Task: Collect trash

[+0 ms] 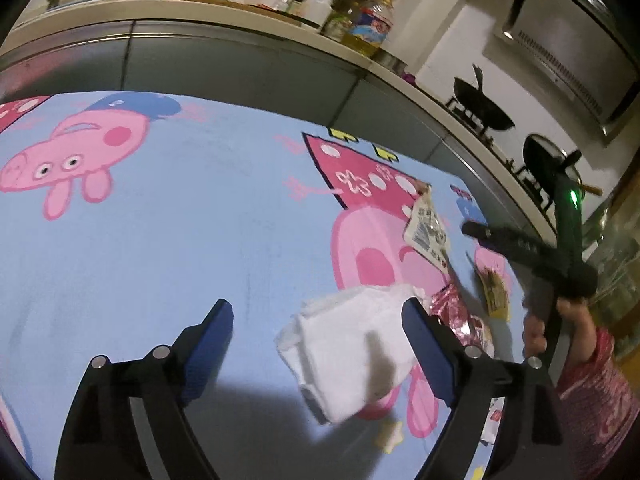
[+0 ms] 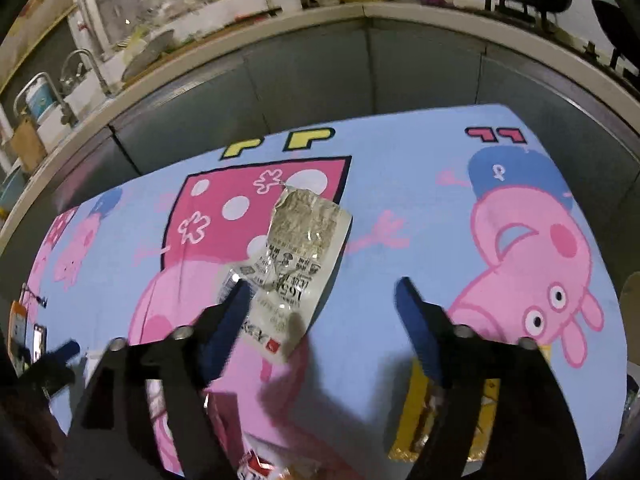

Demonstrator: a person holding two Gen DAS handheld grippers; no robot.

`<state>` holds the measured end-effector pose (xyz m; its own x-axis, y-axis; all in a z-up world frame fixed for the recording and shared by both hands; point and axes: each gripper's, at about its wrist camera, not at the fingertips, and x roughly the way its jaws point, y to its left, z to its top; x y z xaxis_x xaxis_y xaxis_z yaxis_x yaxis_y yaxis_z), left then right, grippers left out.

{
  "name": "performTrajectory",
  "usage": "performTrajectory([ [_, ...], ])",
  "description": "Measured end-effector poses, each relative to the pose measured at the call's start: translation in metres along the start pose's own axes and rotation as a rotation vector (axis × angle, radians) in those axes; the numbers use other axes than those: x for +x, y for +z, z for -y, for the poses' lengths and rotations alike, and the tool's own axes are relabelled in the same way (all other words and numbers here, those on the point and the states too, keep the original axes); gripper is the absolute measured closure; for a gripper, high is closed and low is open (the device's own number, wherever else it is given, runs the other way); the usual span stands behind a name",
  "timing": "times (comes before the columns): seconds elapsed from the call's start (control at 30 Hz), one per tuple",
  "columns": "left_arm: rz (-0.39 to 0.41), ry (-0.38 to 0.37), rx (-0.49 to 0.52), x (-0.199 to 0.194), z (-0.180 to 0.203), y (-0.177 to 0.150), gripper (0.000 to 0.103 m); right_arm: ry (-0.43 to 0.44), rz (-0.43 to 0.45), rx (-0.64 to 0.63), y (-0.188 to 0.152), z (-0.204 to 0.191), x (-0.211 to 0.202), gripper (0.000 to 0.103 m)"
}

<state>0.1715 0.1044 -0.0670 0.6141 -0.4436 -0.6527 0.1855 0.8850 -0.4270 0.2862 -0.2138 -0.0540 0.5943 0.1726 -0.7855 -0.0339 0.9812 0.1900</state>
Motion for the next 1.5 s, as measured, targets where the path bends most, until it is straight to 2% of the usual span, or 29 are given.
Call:
performTrajectory([
  [0.1,-0.019,-0.011,0.025,0.004,0.008,-0.008,0.017,-0.02,-0.03,0.0,0.005,-0.008,0.017,0.024],
  [0.23,-0.033,-0.009,0.055,0.004,0.015,-0.018,0.017,-0.028,-0.079,-0.009,0.006,-0.023,0.043,0.019],
  [0.27,-0.035,0.001,0.07,0.004,0.017,-0.022,0.019,-0.044,-0.061,-0.028,0.006,-0.028,0.046,0.022],
  [0.37,-0.032,0.058,0.136,0.004,0.024,-0.029,0.06,-0.055,-0.044,-0.081,0.007,-0.044,0.049,0.033],
  [0.43,-0.045,0.072,0.156,0.005,0.024,-0.033,0.096,-0.052,-0.027,-0.097,0.008,-0.049,0.046,0.055],
  [0.47,-0.06,0.052,0.14,0.005,0.021,-0.033,0.099,-0.038,-0.025,-0.101,0.009,-0.05,0.043,0.064],
  [0.5,-0.067,0.021,0.104,0.003,0.015,-0.033,0.1,-0.026,-0.028,-0.105,0.009,-0.051,0.042,0.067],
  [0.53,-0.069,0.007,0.082,0.002,0.011,-0.032,0.1,-0.017,-0.03,-0.112,0.009,-0.051,0.041,0.082],
  [0.6,-0.071,-0.015,0.034,0.0,0.003,-0.031,0.1,-0.013,-0.04,-0.134,0.007,-0.053,0.041,0.088],
  [0.87,-0.025,-0.082,-0.051,-0.024,-0.003,-0.02,0.1,0.064,-0.03,-0.137,0.001,-0.05,0.024,0.096],
  [1.0,0.003,-0.115,-0.07,-0.035,-0.002,-0.009,0.1,0.12,-0.018,-0.13,0.0,-0.046,0.01,0.101],
  [1.17,0.013,-0.142,-0.059,-0.04,0.009,0.001,0.1,0.194,0.03,-0.112,-0.012,-0.038,-0.023,0.101],
  [1.37,0.004,-0.185,0.013,-0.035,0.05,0.01,0.1,0.234,0.108,-0.056,-0.046,-0.006,-0.071,0.101],
  [1.5,-0.041,-0.218,0.096,-0.014,0.101,0.019,0.1,0.181,0.128,-0.022,-0.072,0.034,-0.087,0.101],
])
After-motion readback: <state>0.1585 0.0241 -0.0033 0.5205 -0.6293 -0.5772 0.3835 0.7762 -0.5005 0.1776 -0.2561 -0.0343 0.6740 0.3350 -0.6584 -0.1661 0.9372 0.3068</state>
